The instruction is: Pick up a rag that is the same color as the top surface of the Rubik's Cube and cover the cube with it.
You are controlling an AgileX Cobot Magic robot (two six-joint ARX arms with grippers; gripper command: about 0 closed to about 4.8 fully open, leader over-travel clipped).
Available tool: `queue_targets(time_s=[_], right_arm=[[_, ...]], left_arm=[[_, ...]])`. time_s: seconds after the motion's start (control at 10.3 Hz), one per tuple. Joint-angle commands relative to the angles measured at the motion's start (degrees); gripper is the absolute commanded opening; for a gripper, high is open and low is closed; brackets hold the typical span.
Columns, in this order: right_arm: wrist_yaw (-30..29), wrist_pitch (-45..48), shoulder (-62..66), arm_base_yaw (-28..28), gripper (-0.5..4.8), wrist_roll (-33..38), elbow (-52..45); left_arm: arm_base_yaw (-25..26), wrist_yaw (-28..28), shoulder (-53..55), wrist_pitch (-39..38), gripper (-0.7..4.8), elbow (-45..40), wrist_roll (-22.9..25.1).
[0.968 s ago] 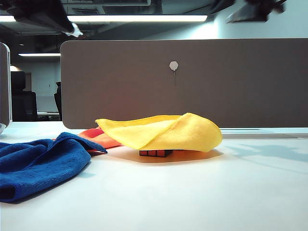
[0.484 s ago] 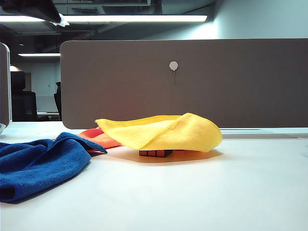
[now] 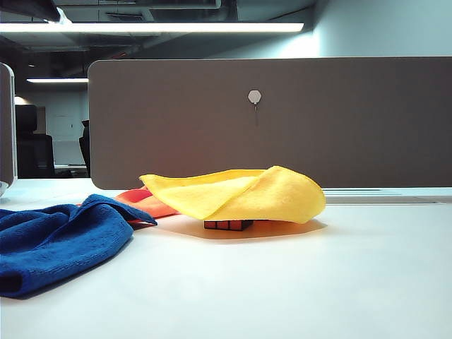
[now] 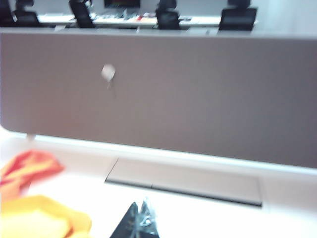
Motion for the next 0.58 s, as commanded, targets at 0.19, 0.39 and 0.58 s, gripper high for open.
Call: queue_targets(time_s=[0.19, 0.39, 0.58], right_arm=[[-0.4, 4.9, -14.6, 0.3, -0.06, 1.2, -15.3], [-0.1, 5.1, -22.1, 0.4, -0.06, 4.5, -19.8], [2.9, 4.1, -27.9, 3.9, -0.06, 5.8, -23.4]], left_arm=[[0.0, -0.2, -2.4, -1.8, -0.05, 0.2, -0.4], [0.0, -0.9, -3.7, -1.5, -0.05, 0.1, -2.5], [0.0, -0.8, -4.1, -1.5, -0.05, 0.0, -5.0]])
